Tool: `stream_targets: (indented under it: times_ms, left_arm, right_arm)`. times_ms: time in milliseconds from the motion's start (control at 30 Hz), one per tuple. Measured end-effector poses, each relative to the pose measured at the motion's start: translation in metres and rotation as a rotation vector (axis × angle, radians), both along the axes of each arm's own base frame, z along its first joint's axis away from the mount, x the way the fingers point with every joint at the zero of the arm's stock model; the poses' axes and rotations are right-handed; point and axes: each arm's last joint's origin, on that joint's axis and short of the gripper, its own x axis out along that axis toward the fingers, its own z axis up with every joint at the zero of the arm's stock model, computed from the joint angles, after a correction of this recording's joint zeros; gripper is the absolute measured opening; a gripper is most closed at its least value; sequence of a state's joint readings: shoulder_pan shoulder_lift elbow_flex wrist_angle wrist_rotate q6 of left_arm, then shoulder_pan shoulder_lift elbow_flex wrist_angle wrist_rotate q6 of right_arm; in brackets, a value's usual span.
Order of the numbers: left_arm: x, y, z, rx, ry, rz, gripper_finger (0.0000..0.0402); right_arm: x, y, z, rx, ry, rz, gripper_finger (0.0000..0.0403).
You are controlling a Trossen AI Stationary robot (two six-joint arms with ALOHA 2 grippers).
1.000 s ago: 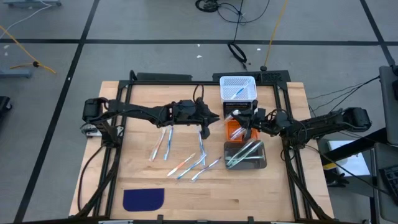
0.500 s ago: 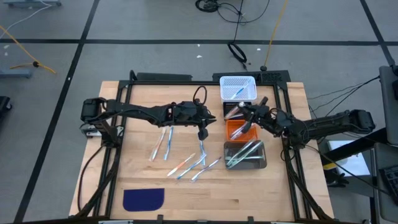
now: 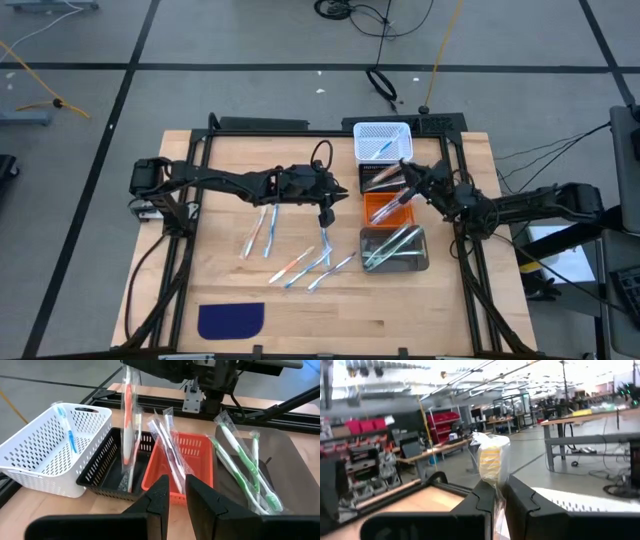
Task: Pick & Place Toothbrushes
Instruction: Put the orange toothbrush into the black bin
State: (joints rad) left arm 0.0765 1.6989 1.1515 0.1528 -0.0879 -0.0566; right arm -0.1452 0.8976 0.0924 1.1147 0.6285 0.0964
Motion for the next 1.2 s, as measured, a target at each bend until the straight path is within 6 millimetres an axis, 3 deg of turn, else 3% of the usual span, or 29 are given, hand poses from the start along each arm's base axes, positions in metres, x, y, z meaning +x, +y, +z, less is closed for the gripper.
stream_targets:
  times_ms: [167,1033,1200]
  left_arm:
    - [0.001,0.0,0.002,0.002,-0.021,0.0,0.0063]
    - [0.002,0.0,0.005,0.001,-0.054,0.002,0.0063]
    - [0.002,0.0,0.005,0.001,-0.053,0.002,0.0063]
  right_arm:
    - [-0.002,-0.007,-0.005,0.059,-0.051,-0.029,0.001]
    - [0.012,-0.021,-0.035,0.141,0.078,-0.049,0.0011]
    - [0.014,-0.022,-0.035,0.125,0.104,-0.052,0.0063]
